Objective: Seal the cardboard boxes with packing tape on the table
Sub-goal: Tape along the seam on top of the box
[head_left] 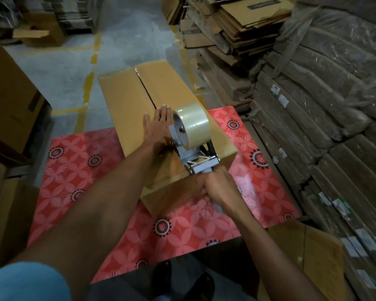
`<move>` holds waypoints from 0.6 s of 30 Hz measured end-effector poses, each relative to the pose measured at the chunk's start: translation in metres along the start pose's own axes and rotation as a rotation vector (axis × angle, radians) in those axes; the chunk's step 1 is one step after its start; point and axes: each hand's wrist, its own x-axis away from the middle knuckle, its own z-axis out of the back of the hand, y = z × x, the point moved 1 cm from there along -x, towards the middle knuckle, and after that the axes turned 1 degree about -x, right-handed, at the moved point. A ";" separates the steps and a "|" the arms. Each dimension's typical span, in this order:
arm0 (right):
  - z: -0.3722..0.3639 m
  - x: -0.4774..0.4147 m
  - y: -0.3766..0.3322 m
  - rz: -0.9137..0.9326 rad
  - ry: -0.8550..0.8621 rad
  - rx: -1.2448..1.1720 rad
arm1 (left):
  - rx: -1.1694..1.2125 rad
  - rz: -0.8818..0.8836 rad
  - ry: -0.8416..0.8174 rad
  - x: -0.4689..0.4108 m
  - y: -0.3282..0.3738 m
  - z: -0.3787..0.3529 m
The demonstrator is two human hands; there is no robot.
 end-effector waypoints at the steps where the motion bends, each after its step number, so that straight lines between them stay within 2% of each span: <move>1: -0.002 -0.004 -0.007 -0.030 0.012 -0.031 | -0.018 0.006 -0.032 -0.008 -0.007 -0.001; 4: -0.003 -0.007 -0.022 0.005 -0.023 -0.042 | -0.046 0.008 -0.024 -0.024 -0.023 -0.005; 6: 0.000 0.005 -0.016 0.093 -0.116 0.101 | -0.073 0.014 -0.026 -0.023 -0.022 -0.011; 8: 0.003 0.022 -0.005 0.121 -0.146 0.130 | -0.024 0.023 -0.018 -0.021 -0.019 -0.007; 14: 0.000 0.052 0.046 -0.094 -0.031 -0.168 | 0.115 0.071 0.006 -0.024 -0.009 0.003; 18: 0.002 0.055 0.051 -0.080 -0.048 -0.200 | 0.134 0.104 0.015 -0.028 -0.014 -0.003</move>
